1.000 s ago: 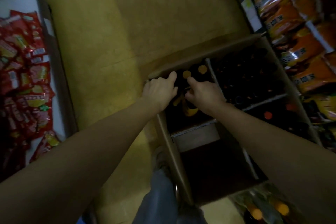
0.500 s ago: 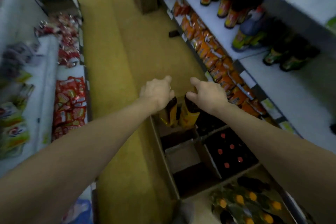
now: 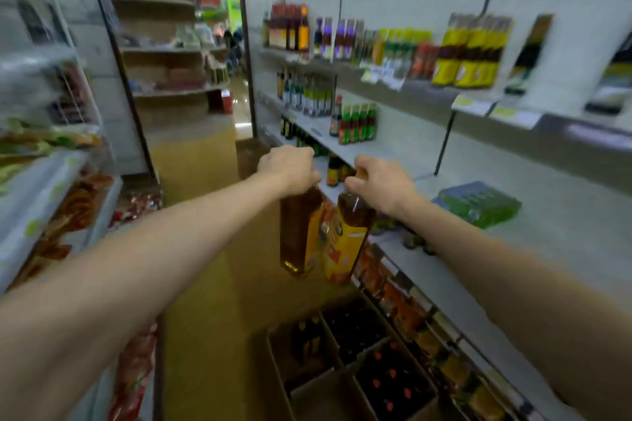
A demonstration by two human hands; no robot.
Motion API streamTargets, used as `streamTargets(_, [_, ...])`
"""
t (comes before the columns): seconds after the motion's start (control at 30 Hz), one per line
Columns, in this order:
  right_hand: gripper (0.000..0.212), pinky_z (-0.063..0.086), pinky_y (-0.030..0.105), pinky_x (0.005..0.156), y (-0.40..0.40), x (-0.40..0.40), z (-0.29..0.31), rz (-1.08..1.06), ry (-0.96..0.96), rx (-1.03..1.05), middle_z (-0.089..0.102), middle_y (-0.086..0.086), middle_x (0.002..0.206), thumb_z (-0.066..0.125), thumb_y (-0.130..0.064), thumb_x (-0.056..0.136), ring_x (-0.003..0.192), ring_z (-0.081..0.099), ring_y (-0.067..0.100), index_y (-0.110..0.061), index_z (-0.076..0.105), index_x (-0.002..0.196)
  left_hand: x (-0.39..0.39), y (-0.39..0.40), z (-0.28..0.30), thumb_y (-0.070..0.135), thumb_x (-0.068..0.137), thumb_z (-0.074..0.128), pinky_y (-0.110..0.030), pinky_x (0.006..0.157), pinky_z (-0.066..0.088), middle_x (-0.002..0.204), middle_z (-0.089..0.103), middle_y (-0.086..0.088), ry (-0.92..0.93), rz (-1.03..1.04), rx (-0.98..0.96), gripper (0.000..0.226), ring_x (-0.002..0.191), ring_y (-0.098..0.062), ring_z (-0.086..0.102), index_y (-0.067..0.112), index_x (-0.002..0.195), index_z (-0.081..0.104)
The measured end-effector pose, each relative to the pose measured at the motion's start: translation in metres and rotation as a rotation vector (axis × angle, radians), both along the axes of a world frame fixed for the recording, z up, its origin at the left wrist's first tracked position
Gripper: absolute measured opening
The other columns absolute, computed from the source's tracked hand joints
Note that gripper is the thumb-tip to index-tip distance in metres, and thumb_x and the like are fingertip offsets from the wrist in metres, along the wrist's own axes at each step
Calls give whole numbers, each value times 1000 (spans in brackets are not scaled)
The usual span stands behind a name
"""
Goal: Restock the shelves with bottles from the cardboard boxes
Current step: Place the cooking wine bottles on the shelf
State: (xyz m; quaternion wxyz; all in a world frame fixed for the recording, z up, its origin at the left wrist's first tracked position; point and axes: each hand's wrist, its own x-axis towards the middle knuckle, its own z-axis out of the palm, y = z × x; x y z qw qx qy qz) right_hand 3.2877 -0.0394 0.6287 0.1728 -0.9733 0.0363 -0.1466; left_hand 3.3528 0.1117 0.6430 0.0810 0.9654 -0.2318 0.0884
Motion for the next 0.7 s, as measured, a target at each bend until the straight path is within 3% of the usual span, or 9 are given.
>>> streamTargets(0.1, [35, 28, 33, 53, 0, -39, 77, -9, -40, -84, 41, 2, 66, 52, -30, 92, 71, 44, 24, -18, 33, 65, -37, -4, 71, 39, 94, 49, -32, 61, 35, 82, 50, -6, -129, -57, 22, 25, 73, -23, 47, 16, 84, 45])
streamTargets(0.23, [32, 32, 29, 51, -8, -94, 164, -19, -123, -155, 44, 0, 67, 52, -32, 89, 64, 45, 19, -18, 39, 63, -87, -13, 157, 38, 93, 48, -32, 60, 39, 67, 42, -1, -291, -114, 39, 30, 66, -22, 45, 16, 73, 44])
streamTargets(0.37, [33, 28, 30, 51, -23, -153, 216, -35, -214, -186, 40, 0, 63, 53, -28, 87, 58, 38, 17, -17, 35, 62, -140, -21, 209, 38, 92, 50, -29, 54, 34, 66, 43, -3, -378, -105, 16, 37, 60, -20, 41, 13, 66, 44])
streamTargets(0.43, [33, 26, 29, 51, -35, -184, 228, -58, -247, -196, 39, 0, 63, 53, -28, 87, 59, 37, 18, -18, 34, 62, -168, -31, 222, 41, 93, 50, -30, 57, 38, 67, 46, -5, -387, -102, 14, 41, 59, -19, 42, 14, 63, 42])
streamTargets(0.5, [33, 27, 28, 51, -47, -215, 235, -72, -278, -190, 40, 0, 63, 55, -28, 86, 59, 39, 18, -17, 35, 62, -197, -45, 226, 43, 93, 49, -34, 63, 45, 81, 58, -9, -389, -100, 42, 38, 67, -21, 48, 14, 68, 48])
streamTargets(0.57, [33, 28, 29, 52, -60, -247, 239, -77, -291, -176, 41, 1, 64, 55, -28, 86, 59, 38, 18, -16, 36, 63, -228, -60, 227, 44, 95, 46, -34, 66, 46, 94, 63, -10, -406, -93, 89, 37, 76, -23, 53, 10, 86, 57])
streamTargets(0.7, [31, 28, 28, 52, -83, -314, 250, -93, -282, -186, 42, 0, 65, 54, -29, 86, 59, 39, 16, -16, 38, 62, -293, -87, 230, 42, 95, 46, -30, 64, 41, 75, 54, -5, -388, -117, 116, 35, 68, -19, 48, 10, 92, 59])
